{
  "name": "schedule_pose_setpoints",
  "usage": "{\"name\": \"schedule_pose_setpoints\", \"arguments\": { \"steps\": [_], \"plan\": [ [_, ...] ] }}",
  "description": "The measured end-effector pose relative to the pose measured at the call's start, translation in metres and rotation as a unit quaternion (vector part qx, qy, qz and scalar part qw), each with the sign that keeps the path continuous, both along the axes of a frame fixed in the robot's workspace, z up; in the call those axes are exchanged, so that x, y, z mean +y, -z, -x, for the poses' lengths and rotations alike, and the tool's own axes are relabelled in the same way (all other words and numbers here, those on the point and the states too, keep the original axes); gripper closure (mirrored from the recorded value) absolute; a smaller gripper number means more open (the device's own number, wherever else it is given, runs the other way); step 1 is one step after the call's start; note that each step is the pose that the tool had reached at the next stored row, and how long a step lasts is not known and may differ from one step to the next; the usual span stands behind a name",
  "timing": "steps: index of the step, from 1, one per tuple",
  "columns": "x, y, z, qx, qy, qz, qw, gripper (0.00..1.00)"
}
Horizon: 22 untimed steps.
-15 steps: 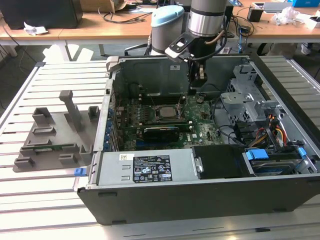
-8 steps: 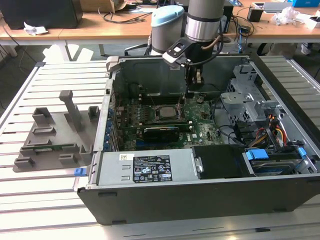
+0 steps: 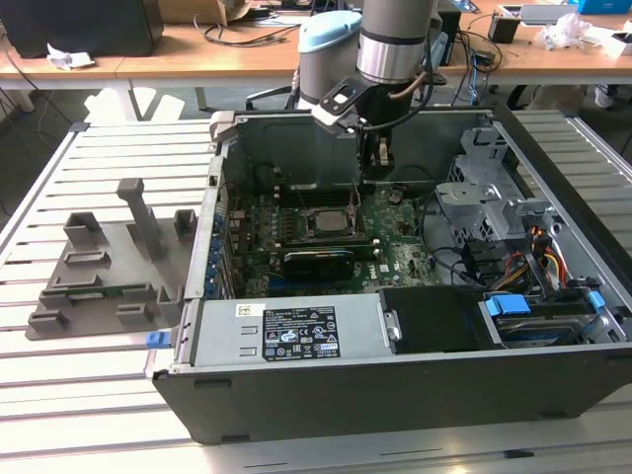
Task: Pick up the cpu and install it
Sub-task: 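Close the cpu cover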
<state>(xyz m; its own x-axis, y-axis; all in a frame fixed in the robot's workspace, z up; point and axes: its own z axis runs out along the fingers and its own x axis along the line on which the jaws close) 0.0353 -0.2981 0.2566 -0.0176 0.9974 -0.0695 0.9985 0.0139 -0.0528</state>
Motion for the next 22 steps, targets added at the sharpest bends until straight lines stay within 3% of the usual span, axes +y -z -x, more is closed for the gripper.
{"name": "schedule_pose_setpoints", "arguments": {
  "steps": [4, 6, 14, 15, 17, 22],
  "plan": [
    [0.0001, 0.0006, 0.001, -0.0001, 0.0, -0.0001, 1.0, 0.89],
    [0.0, 0.0046, 0.003, 0.0, 0.0, 0.0, 1.0, 0.89],
    [0.0, 0.0202, 0.033, 0.0, 0.0, 0.0, 1.0, 0.89],
    [0.0, 0.0223, 0.043, 0.0, 0.0, -0.0001, 1.0, 0.89],
    [0.0001, 0.0279, 0.053, 0.0, 0.0, -0.0001, 1.0, 0.89],
    [0.0, 0.0398, 0.064, 0.0, 0.0, -0.0001, 1.0, 0.89]
  ]
}}
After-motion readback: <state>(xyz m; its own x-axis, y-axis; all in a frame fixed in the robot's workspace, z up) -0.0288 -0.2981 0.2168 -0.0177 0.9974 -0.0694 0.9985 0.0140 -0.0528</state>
